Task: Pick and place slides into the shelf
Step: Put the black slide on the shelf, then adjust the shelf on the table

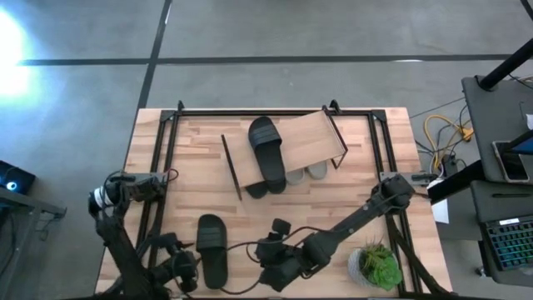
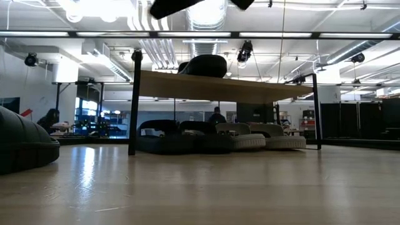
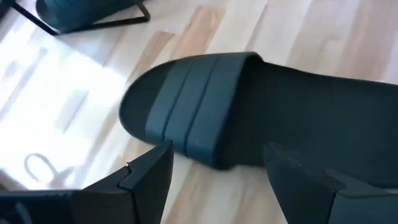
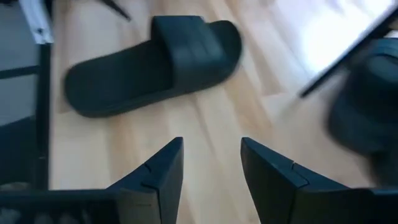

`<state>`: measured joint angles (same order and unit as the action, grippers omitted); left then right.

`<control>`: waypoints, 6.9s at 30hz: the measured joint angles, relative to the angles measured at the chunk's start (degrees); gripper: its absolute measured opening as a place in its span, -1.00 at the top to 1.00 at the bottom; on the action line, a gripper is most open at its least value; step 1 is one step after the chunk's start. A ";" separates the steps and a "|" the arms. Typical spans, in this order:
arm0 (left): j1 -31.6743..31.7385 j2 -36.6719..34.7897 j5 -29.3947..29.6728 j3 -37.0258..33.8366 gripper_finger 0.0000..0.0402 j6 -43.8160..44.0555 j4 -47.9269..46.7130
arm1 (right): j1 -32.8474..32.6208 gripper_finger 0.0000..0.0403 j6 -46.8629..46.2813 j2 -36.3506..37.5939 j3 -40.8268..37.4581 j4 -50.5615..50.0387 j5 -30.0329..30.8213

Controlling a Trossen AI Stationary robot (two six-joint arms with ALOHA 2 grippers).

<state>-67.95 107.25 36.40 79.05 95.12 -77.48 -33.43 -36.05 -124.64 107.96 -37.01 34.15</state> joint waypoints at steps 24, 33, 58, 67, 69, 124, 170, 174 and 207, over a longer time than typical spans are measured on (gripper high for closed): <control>12.04 11.18 2.09 -0.04 0.58 -11.55 -1.53 | -8.75 0.37 -45.16 0.54 5.21 -37.79 13.25; 15.87 8.85 4.22 -3.81 0.98 -14.74 -1.28 | -13.29 0.49 -68.21 1.28 5.21 -50.20 15.91; 44.94 -16.86 26.81 11.88 1.00 -71.53 17.28 | -18.58 0.69 -66.76 12.75 11.17 -52.15 43.46; 62.80 -12.48 22.66 17.67 1.00 -103.16 48.88 | -21.08 0.69 -54.28 12.96 22.72 -52.31 51.57; 65.74 -9.69 19.75 20.05 1.00 -104.64 48.86 | -21.04 0.69 -51.81 12.96 24.74 -52.34 51.63; 77.86 20.18 5.61 47.23 0.84 -114.93 35.82 | -18.67 0.69 -48.38 16.18 26.91 -53.03 53.92; 61.07 -1.71 -10.38 46.12 0.14 -89.37 6.22 | -17.03 0.69 -55.19 16.00 26.19 -53.01 42.58; 54.58 -11.50 -6.21 38.39 0.14 -73.45 5.11 | -13.45 0.69 -60.31 16.51 23.24 -52.94 32.96; 40.10 -54.15 4.91 -53.31 0.14 6.79 42.79 | -7.41 0.96 -80.78 20.94 -23.87 -20.77 -9.81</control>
<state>-27.86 53.10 41.31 25.74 101.91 -34.69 -40.84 -116.84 -103.70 84.09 -57.78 24.34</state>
